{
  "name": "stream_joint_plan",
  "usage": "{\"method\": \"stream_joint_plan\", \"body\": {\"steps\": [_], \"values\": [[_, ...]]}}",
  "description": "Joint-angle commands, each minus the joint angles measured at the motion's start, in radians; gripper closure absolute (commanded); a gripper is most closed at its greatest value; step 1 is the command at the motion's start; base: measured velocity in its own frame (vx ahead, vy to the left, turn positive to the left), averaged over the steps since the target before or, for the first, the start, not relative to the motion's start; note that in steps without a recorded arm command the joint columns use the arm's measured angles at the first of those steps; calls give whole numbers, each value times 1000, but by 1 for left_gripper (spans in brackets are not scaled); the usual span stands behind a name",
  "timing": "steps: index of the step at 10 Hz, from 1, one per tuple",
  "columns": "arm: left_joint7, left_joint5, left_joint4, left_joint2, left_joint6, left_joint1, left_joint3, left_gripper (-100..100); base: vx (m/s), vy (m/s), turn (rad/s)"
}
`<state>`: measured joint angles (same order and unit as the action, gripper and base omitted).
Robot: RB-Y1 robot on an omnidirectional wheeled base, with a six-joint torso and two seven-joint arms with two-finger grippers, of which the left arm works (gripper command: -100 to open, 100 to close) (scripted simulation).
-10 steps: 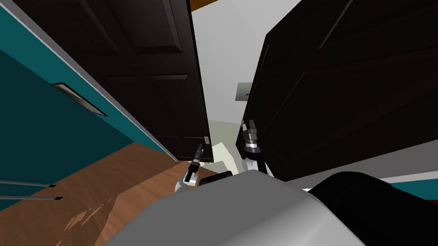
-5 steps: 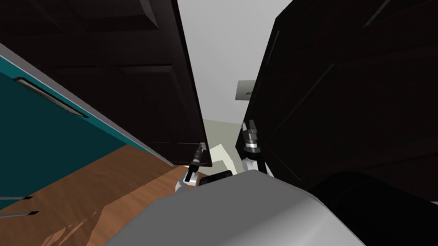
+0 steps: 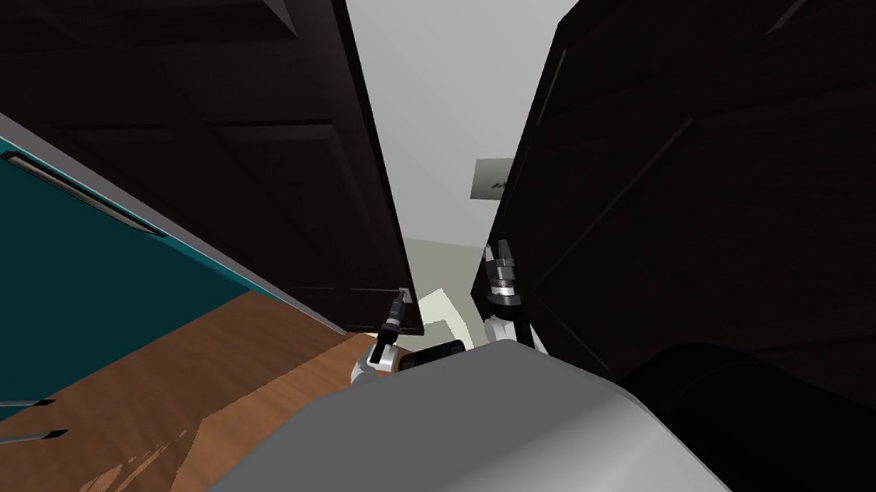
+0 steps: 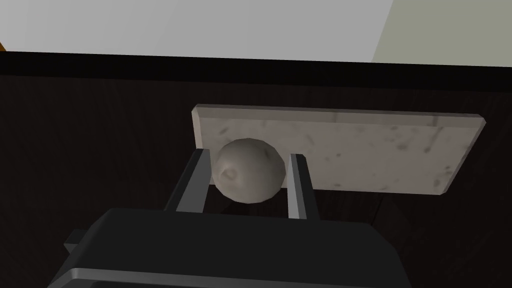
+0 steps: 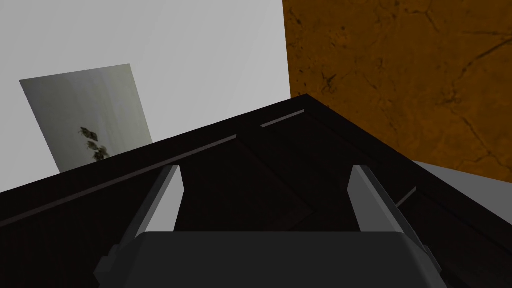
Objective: Push the door open
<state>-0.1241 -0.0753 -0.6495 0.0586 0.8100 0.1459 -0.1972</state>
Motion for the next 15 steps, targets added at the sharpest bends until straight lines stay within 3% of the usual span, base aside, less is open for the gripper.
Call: {"method": "stream_joint_plan", "body": {"steps": [1,9,12,13,15], "values": [[-1,0,0,0,1,-1,0,100,-10,3,2],[27,16,4,16,-3,1,34,100,91,-30,20],[54,33,7,23,-4,4,70,100,158,-46,103],[43,29,-21,18,-21,-12,54,-100,-40,-46,69],[41,30,-22,17,-22,-13,54,-100,-183,-8,16]]}}
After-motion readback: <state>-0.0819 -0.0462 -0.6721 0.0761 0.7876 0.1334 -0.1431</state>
